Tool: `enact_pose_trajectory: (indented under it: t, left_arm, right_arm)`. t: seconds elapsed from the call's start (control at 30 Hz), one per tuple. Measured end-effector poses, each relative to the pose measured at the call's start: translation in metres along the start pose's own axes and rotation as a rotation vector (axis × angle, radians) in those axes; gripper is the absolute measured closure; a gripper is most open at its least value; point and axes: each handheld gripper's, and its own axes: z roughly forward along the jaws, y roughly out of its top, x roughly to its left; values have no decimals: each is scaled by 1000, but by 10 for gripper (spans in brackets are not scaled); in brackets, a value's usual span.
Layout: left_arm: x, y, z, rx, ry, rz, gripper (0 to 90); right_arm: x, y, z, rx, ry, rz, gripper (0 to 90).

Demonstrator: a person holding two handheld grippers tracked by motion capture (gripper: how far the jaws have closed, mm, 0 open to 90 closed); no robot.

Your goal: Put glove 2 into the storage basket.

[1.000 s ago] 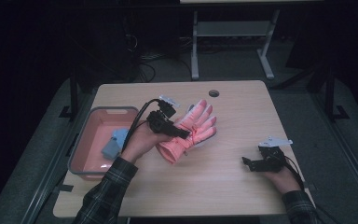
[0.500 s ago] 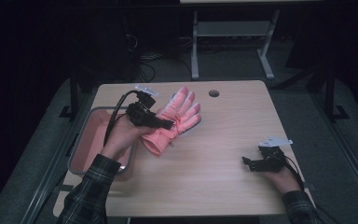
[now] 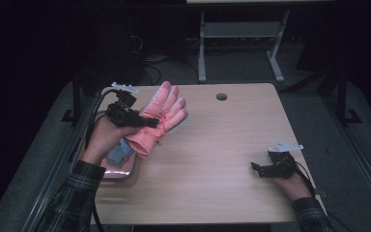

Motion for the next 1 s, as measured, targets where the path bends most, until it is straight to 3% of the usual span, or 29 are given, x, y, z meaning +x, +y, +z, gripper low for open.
enact_pose_trajectory:
  t: [0.23,0.6,1.0]
  left_arm:
    - [18,-18,-22,-19,41,-49,638]
    - [51,-55,-48,-41,117,-158,636]
    - [79,-90,-51,-17,191,-272,634]
  right_arm:
    - [0,0,0,0,0,-2,132]
    - [0,0,0,0,-2,0,133]
    - [0,0,0,0,-2,0,133]
